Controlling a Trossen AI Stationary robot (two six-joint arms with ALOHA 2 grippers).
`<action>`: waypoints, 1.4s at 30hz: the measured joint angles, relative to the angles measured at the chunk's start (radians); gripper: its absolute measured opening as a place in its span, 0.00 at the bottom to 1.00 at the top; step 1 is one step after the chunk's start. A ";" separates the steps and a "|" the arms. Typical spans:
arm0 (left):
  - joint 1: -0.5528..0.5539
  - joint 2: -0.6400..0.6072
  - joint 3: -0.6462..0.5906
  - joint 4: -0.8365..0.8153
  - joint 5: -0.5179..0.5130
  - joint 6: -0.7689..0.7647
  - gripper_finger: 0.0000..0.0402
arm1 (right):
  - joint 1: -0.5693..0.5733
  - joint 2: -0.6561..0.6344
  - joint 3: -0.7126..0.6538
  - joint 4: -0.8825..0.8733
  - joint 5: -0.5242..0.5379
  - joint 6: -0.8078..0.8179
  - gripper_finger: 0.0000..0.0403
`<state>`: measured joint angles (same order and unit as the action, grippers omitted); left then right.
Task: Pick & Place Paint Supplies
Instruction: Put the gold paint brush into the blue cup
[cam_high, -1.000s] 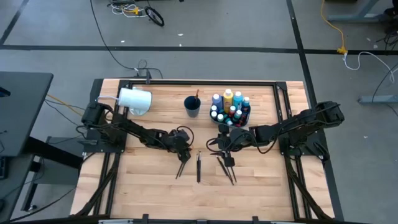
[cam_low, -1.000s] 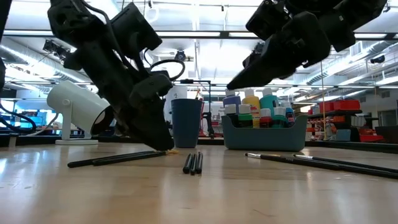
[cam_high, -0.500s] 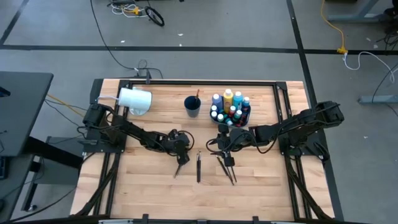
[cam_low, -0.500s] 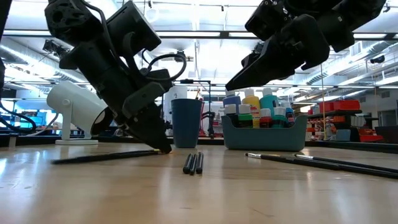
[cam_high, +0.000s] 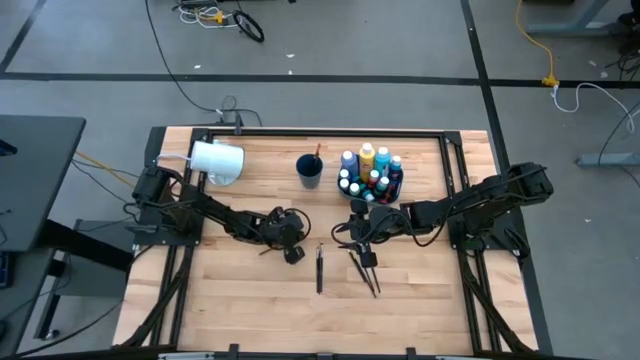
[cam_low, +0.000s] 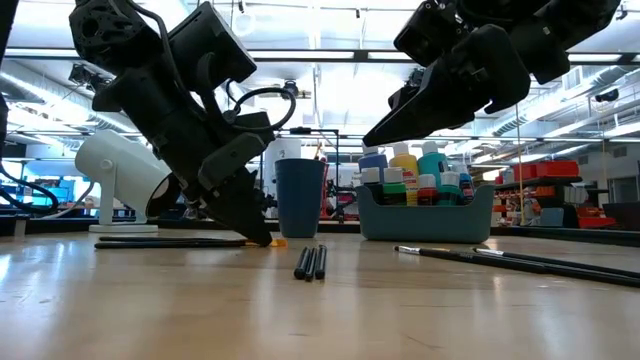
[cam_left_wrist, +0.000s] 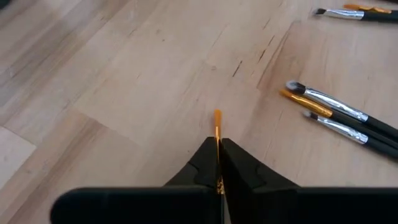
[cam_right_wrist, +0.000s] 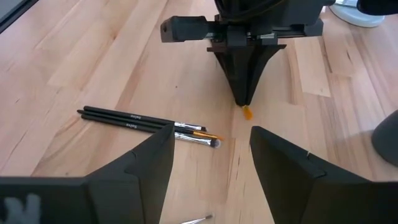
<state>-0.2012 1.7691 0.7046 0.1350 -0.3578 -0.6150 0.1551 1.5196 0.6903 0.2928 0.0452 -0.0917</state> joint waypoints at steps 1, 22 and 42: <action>0.000 0.000 -0.001 0.007 -0.002 -0.005 0.04 | 0.000 0.000 0.000 0.000 0.000 0.000 0.53; 0.000 -0.146 0.000 0.134 -0.056 0.079 0.01 | -0.002 0.000 -0.001 0.023 0.000 0.006 0.53; 0.009 -0.342 0.002 0.401 -0.219 0.504 0.00 | -0.007 0.100 -0.002 0.177 0.044 0.230 0.53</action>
<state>-0.1925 1.4273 0.7063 0.5363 -0.5763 -0.1107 0.1478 1.6195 0.6879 0.4701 0.0893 0.1386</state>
